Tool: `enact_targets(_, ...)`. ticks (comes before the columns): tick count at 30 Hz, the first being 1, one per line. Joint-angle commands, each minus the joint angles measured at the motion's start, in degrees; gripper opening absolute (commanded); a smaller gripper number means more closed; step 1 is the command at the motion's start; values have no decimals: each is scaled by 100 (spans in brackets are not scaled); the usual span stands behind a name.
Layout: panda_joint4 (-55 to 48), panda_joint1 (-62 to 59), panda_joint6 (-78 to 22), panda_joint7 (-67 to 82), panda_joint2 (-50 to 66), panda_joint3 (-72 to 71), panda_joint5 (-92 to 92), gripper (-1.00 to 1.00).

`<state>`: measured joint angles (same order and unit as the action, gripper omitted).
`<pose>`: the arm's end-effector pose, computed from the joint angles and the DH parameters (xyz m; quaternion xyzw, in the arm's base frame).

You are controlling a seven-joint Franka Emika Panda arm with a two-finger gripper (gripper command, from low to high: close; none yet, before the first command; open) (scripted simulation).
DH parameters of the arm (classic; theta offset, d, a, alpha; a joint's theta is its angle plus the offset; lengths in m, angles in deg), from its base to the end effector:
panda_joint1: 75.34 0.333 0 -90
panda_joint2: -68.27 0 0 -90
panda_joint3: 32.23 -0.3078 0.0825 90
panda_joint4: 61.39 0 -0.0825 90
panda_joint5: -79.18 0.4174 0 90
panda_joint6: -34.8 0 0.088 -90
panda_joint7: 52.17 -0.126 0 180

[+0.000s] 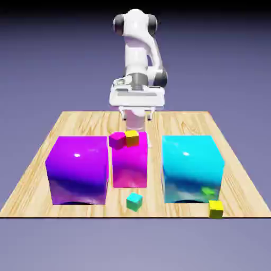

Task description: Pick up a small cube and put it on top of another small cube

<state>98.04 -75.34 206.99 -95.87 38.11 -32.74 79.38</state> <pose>0.4423 0.0035 0.4079 -0.8649 0.3437 -0.3395 0.1363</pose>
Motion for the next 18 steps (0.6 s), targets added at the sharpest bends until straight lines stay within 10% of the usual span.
enact_targets(1, -130, -58, -151, -103, 208, -42, 17, 0)
enact_targets(18, -2345, -1034, -2711, -1857, 3738, -764, 301, 0)
